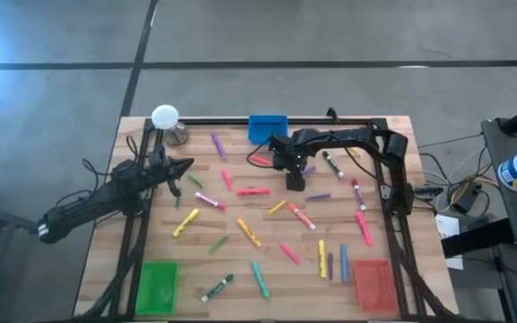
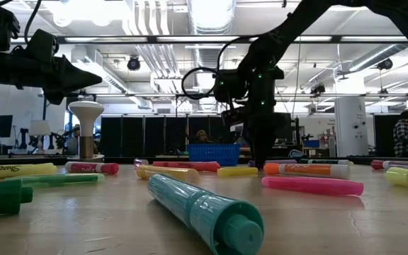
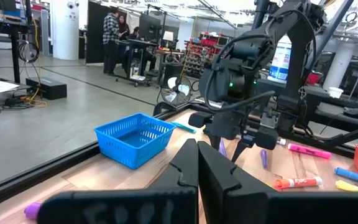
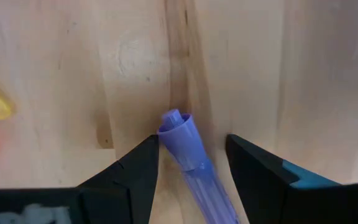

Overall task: Pick & Place Markers
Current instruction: Put the right violet highlighter into the blue bin

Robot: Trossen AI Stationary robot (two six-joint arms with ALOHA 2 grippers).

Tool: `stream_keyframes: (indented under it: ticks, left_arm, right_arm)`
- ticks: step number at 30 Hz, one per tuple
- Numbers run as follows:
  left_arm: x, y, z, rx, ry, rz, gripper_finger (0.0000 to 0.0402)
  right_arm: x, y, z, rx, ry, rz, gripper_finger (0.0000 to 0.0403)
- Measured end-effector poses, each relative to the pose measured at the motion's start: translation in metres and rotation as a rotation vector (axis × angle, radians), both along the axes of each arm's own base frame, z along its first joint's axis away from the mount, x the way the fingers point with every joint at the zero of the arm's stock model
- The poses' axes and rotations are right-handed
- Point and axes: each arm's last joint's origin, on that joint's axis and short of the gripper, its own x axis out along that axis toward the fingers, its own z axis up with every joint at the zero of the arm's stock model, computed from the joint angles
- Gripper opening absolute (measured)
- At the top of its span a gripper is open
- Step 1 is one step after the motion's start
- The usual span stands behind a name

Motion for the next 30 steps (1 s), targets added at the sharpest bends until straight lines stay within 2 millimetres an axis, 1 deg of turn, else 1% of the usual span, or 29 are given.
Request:
stream_keyframes:
  ticks: [4, 10, 14, 17, 21, 23, 26, 28, 30]
  left_arm:
    - [0.0, 0.0, 0.0, 0.0, 0.001, 0.0, 0.0]
    - [0.0, 0.0, 0.0, 0.0, 0.0, 0.0, 0.0]
    - [0.0, 0.0, 0.0, 0.0, 0.0, 0.0, 0.0]
    - [0.0, 0.0, 0.0, 0.0, 0.0, 0.0, 0.0]
    - [0.0, 0.0, 0.0, 0.0, 0.0, -0.001, 0.0]
    - [0.0, 0.0, 0.0, 0.001, 0.0, -0.001, 0.0]
    - [0.0, 0.0, 0.0, 0.0, -0.001, -0.001, 0.0]
    - [0.0, 0.0, 0.0, 0.0, -0.001, -0.001, 0.0]
    - [0.0, 0.0, 0.0, 0.001, -0.001, -0.001, 0.0]
  right_arm:
    - [-0.001, -0.002, 0.0, -0.003, -0.002, -0.004, 0.0157]
    - [-0.003, -0.008, 0.007, -0.007, -0.019, -0.019, 0.0088]
    - [0.002, -0.013, 0.025, -0.016, -0.056, -0.034, 0.0048]
    - [0.01, -0.018, 0.046, -0.031, -0.089, -0.035, 0.0046]
    - [0.028, -0.031, 0.086, -0.107, -0.231, -0.032, 0.0048]
    - [0.035, -0.041, 0.104, -0.153, -0.311, -0.039, 0.0056]
    - [0.044, -0.062, 0.122, -0.224, -0.441, -0.069, 0.0063]
    - [0.048, -0.078, 0.127, -0.25, -0.478, -0.095, 0.0063]
    - [0.053, -0.097, 0.127, -0.273, -0.498, -0.119, 0.0063]
